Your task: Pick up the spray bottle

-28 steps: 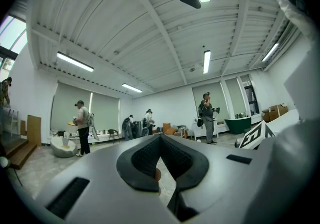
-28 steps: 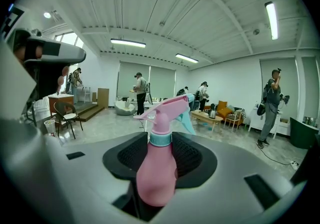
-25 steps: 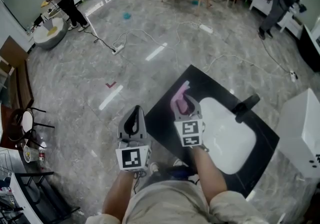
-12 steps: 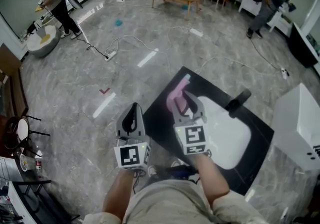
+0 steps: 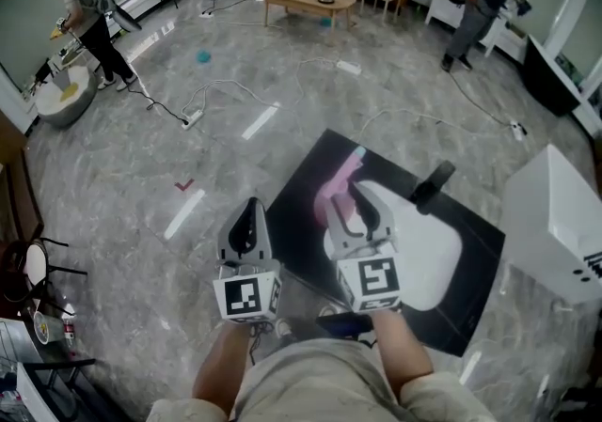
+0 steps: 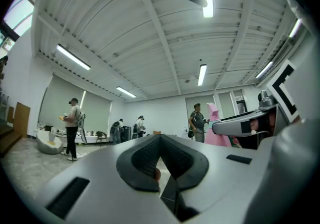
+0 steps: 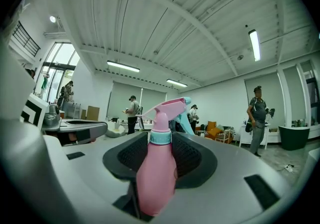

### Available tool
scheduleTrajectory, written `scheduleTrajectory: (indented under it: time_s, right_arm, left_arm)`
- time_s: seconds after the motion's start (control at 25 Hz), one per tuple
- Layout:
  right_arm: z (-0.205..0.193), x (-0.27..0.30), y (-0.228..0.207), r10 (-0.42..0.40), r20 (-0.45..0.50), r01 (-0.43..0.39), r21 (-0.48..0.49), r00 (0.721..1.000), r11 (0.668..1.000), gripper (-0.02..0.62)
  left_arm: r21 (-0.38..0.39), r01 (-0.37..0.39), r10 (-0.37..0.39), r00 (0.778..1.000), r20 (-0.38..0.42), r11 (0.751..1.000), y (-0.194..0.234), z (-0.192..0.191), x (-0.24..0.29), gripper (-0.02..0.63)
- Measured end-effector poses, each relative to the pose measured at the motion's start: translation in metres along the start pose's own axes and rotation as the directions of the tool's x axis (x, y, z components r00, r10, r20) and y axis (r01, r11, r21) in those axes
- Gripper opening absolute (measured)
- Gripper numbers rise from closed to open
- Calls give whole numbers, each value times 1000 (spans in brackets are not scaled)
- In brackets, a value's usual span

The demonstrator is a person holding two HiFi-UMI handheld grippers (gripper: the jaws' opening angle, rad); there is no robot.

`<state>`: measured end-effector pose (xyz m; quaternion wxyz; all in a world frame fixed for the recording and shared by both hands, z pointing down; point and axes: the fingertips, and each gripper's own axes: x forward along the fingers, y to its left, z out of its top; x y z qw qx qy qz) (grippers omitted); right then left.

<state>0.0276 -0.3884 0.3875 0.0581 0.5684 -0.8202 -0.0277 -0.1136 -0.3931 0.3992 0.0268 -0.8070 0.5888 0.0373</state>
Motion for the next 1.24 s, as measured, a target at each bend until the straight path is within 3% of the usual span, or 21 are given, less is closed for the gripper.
scheduleTrajectory:
  time_s: [0.44, 1.24]
  right_arm:
    - [-3, -14, -5, -35, 1, 35, 5, 999, 999, 155]
    - [-7, -3, -6, -11, -4, 11, 0, 1000, 1000, 153]
  left_arm:
    - [-15, 27, -27, 1000, -4, 1000, -9, 1, -3, 0]
    - [6, 13, -13, 1000, -3, 1000, -8, 0, 1, 0]
